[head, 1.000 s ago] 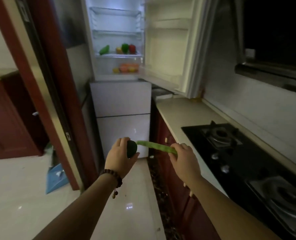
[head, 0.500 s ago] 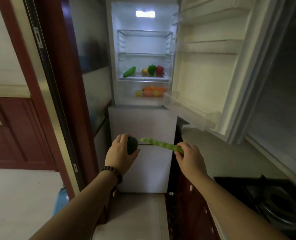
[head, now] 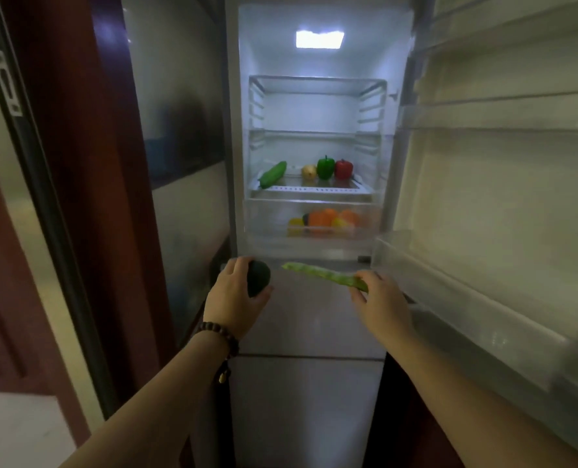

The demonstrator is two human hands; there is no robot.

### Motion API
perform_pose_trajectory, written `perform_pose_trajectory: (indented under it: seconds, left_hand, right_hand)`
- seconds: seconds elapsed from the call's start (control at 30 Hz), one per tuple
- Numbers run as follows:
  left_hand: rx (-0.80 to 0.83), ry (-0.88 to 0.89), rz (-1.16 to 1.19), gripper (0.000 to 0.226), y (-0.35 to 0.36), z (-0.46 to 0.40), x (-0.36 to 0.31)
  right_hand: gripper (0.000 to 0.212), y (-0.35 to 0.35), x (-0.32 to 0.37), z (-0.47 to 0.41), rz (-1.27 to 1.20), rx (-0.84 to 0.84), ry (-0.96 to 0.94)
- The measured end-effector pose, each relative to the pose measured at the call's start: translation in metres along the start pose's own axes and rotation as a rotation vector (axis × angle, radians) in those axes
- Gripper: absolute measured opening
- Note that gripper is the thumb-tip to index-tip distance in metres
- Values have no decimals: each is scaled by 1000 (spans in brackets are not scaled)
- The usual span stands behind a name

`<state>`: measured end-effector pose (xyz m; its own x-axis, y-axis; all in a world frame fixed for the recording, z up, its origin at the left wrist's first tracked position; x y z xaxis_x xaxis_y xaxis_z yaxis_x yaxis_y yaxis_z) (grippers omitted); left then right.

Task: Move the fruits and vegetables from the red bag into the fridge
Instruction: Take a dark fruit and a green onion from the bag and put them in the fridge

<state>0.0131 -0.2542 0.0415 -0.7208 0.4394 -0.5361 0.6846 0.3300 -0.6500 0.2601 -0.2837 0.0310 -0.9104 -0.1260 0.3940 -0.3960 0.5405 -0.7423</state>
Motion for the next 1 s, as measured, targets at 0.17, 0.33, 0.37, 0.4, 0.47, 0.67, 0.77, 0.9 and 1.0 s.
perform_pose_trajectory:
  seconds: [0.17,0.33,0.37,0.4,0.47,0.67,0.77,0.9,1.0]
  left_hand:
    - [1,36,10,56,5,-104,38]
    - [2,53,92,56,28,-183,54]
    - [-8,64,91,56,34,-196,55]
    - [-23,82,93,55,39,-209,56]
    - [-52,127,99,54,47,-234,58]
    - [-60,240,83,55,73,-312,71]
    - [-62,265,51,53,87,-352,75]
    - [17,275,-6,53,110,-390,82]
    - [83,250,-14,54,124,-403,86]
  right_hand:
    - [23,28,23,-107,-44,-48,-3]
    - [20,49,22,-192,-2,-108,7]
    - [20,54,19,-208,4,-113,20]
    - [20,59,14,-225,6,-114,34]
    - [18,68,5,-258,4,-115,49]
    - [13,102,-23,-364,6,-97,81]
    - [11,128,-40,-415,76,-64,120]
    - [9,155,-60,-475,150,27,200]
    - [11,173,-66,-511,212,107,188]
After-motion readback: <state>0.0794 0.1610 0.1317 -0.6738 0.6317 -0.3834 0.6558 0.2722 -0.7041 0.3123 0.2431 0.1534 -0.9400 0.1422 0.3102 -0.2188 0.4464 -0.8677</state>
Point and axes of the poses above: each hand's wrist, its own z-axis away from the middle knuckle, its own y-axis out of the palm, x = y × z, the point moved 3 cm from there along -z, towards the middle knuckle, and after that the axes turned 4 degrees about x, right-handed, at the moved point
